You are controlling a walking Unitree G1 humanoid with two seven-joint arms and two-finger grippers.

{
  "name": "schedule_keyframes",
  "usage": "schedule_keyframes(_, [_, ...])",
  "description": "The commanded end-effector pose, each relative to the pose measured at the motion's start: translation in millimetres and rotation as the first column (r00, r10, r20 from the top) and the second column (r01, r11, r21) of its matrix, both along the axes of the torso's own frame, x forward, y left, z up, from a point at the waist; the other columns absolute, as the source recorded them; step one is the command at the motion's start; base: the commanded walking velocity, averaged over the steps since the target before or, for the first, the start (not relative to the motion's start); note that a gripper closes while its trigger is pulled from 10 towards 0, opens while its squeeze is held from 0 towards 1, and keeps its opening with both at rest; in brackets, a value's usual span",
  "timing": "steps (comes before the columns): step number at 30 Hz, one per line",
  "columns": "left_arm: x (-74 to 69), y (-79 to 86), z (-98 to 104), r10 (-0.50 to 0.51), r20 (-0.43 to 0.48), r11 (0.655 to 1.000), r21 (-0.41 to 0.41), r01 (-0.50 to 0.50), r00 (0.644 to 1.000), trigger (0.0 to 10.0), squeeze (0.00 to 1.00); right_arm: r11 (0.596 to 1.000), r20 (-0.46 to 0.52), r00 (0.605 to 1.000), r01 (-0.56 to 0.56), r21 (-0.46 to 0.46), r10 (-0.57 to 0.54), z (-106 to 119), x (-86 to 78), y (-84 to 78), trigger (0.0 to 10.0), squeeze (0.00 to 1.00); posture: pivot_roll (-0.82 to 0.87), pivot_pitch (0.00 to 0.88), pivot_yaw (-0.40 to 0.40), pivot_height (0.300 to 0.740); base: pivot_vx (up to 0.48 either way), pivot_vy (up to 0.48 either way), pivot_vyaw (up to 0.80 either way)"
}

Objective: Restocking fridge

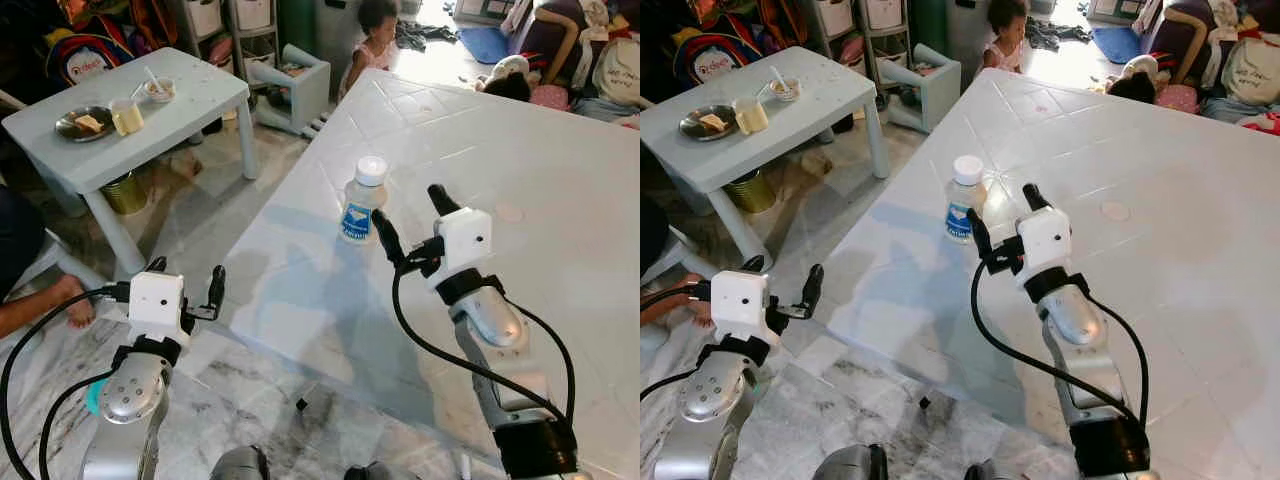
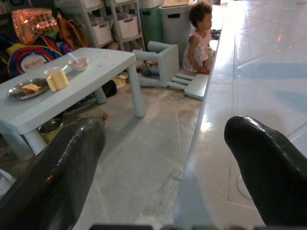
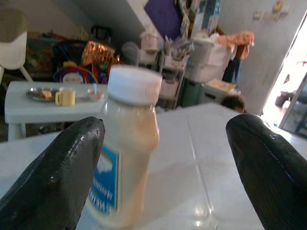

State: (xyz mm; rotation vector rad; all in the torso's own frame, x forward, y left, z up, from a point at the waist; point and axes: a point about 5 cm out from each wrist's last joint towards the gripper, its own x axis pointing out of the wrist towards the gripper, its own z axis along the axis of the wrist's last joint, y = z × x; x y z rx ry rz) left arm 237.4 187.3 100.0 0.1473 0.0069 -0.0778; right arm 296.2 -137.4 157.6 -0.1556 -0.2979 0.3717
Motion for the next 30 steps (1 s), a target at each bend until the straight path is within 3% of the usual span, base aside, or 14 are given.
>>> schedule_keyframes(1, [-0.7, 2.2, 4.3, -0.004, 0.007, 1.0, 0.017, 0.004, 1.0, 10.0, 0.0, 1.0, 0.004, 1.0, -0.013, -0.008, 0.013, 0.4, 1.8, 1.4, 10.0, 0.0, 0.07, 0.125, -0.014, 0.74, 0.0, 0.0, 0.0])
schedule_keyframes(16, [-5.4, 10.7, 10.6, 0.011, 0.002, 0.999, 0.045, -0.012, 1.0, 10.0, 0.0, 0.996, 0.064, 0.994, -0.092, 0.004, 0.092, 20.5, 34.2, 23.5, 10.0, 0.0, 0.13, 0.151, 0.003, 0.74, 0.0, 0.0, 0.0])
schedule_keyframes(30, [-11.7, 12.4, 12.5, 0.011, -0.017, 0.998, 0.058, -0.01, 1.0, 10.0, 0.0, 0.985, 0.003, 0.986, -0.168, -0.022, 0.168, 18.0, 57.2, 45.2, 10.0, 0.0, 0.16, 0.163, 0.003, 0.74, 0.0, 0.0, 0.0])
